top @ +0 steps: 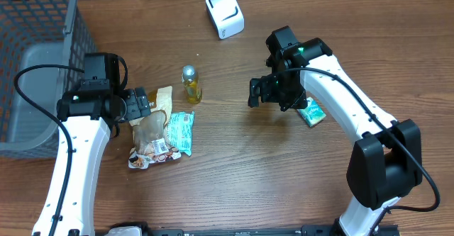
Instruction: Scan the item barcode
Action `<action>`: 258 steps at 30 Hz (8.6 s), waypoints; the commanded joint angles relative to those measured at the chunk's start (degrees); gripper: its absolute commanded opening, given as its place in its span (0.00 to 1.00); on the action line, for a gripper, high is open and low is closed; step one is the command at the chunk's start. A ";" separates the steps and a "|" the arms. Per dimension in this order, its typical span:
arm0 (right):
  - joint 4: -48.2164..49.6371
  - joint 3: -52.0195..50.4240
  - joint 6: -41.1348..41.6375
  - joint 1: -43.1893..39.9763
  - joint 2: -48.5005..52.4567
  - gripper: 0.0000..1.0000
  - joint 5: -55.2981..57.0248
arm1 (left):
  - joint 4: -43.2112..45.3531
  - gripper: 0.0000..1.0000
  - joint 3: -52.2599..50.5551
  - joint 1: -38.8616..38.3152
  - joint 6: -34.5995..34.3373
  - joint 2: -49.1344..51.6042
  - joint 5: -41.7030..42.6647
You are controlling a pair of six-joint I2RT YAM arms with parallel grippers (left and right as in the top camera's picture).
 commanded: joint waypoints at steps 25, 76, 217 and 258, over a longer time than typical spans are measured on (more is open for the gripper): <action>2.86 0.66 0.24 0.04 -0.61 1.00 -0.57 | -0.07 1.00 1.16 -0.26 0.85 0.09 0.22; 20.50 24.98 6.51 21.62 16.24 0.90 18.18 | -0.09 0.99 1.16 -0.28 0.87 0.09 0.22; -5.35 18.21 4.70 8.31 7.17 0.92 18.91 | -0.07 0.99 1.16 -0.28 0.87 0.09 0.22; 2.25 12.22 4.66 8.20 7.17 0.66 18.16 | -0.07 0.99 1.16 -0.28 0.87 0.09 0.22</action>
